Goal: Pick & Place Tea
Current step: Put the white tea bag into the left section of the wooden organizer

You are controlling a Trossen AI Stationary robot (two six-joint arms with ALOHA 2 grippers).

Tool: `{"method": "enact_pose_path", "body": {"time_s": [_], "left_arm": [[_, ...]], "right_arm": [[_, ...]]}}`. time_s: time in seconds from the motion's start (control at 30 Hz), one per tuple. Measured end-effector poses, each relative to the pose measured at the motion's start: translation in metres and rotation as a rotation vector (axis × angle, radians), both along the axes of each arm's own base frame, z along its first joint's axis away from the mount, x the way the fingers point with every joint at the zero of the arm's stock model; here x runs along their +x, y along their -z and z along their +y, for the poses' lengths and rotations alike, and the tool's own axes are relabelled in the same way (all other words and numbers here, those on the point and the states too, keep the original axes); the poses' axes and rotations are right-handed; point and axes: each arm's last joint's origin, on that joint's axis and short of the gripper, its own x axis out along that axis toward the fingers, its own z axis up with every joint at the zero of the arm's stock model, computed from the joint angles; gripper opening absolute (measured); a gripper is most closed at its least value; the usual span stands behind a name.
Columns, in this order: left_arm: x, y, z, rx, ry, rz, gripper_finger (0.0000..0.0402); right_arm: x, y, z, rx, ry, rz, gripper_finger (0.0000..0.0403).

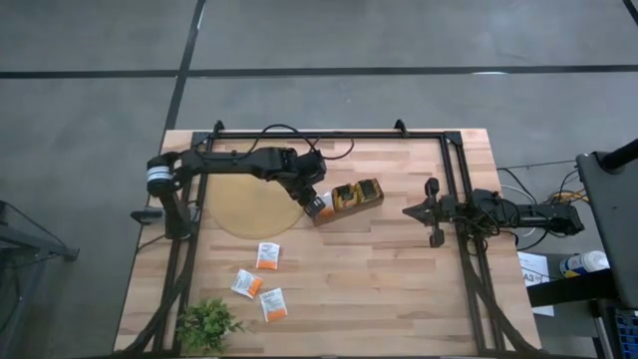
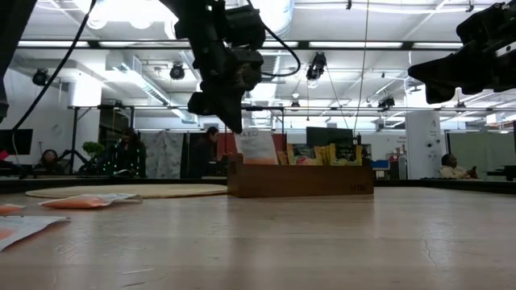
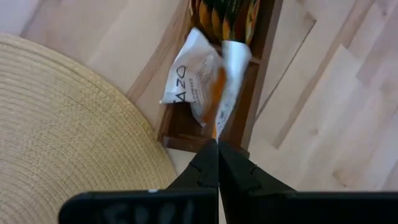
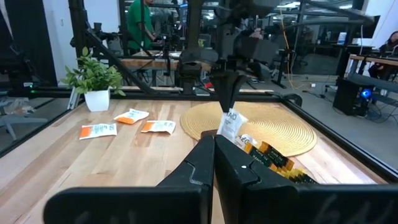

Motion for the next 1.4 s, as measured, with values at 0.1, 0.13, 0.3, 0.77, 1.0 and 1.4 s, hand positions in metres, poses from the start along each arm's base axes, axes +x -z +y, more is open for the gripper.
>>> {"method": "enact_pose_path", "body": {"time_s": [0.1, 0.13, 0.3, 0.77, 1.0, 1.4], "left_arm": [[0.003, 0.006, 0.0, -0.033, 0.015, 0.0, 0.0], [0.004, 0.007, -0.001, -0.045, 0.023, -0.01, 0.0], [0.008, 0.01, 0.0, -0.054, 0.029, -0.028, 0.0], [0.009, 0.01, 0.002, 0.004, 0.01, -0.023, 0.0024], [0.008, 0.01, 0.002, 0.023, -0.012, -0.017, 0.0105], [-0.005, -0.017, -0.022, 0.028, 0.029, -0.051, 0.0131]], "right_arm": [[0.0, 0.0, 0.0, 0.0, 0.0, 0.0, 0.0009], [0.0, 0.0, 0.0, 0.0, 0.0, 0.0, 0.0009], [0.0, 0.0, 0.0, 0.0, 0.001, -0.001, 0.0009], [0.0, 0.0, 0.0, 0.0, 0.0, -0.001, 0.0009], [0.0, 0.0, 0.0, 0.0, 0.0, 0.0, 0.0009], [0.0, 0.0, 0.0, 0.0, 0.001, -0.001, 0.0009]]}}
